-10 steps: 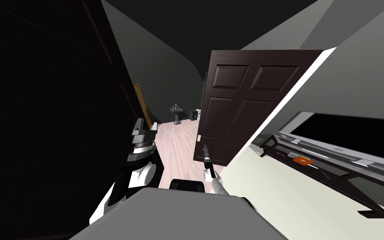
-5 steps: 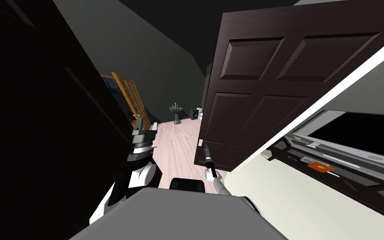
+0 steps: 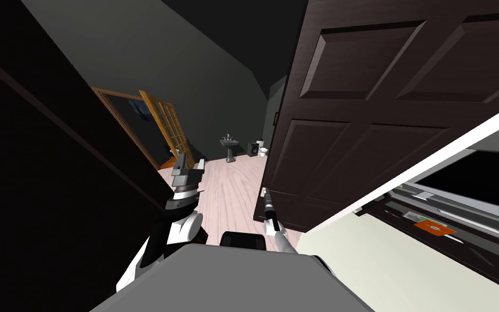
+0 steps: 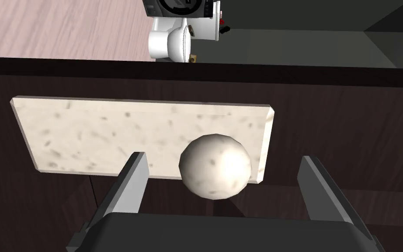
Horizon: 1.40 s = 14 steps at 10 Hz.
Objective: Push the door open
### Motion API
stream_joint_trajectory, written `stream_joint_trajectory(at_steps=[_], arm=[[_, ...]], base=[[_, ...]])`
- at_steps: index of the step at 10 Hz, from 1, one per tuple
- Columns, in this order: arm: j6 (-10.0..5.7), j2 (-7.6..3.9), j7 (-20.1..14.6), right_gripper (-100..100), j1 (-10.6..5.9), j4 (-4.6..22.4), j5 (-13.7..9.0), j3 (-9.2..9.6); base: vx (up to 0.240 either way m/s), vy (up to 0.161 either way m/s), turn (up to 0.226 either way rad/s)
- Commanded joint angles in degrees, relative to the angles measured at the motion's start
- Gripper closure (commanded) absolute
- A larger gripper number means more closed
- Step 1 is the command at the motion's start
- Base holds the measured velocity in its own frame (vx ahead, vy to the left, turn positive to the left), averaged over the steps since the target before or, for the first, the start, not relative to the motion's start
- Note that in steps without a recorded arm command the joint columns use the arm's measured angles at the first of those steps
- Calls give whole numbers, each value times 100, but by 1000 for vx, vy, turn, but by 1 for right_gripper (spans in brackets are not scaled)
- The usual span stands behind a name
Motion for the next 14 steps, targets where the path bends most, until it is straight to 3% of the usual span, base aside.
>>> stream_joint_trajectory(at_steps=[1,2,7,8,9,13,14], arm=[[0,0,0,-100,0,0,0,0],[0,0,0,100,0,0,0,0],[0,0,0,100,0,0,0,0],[-1,-100,81,100,8,-1,-68,-101],[-7,-130,117,100,8,-6,-100,-149],[-20,-170,201,100,8,123,-175,-261],[-35,-167,295,100,8,-30,-260,-387]], base=[[32,5,-1],[0,0,0],[-6,-1,2],[114,12,-70],[207,6,-67],[163,31,-45],[151,-18,-78]])
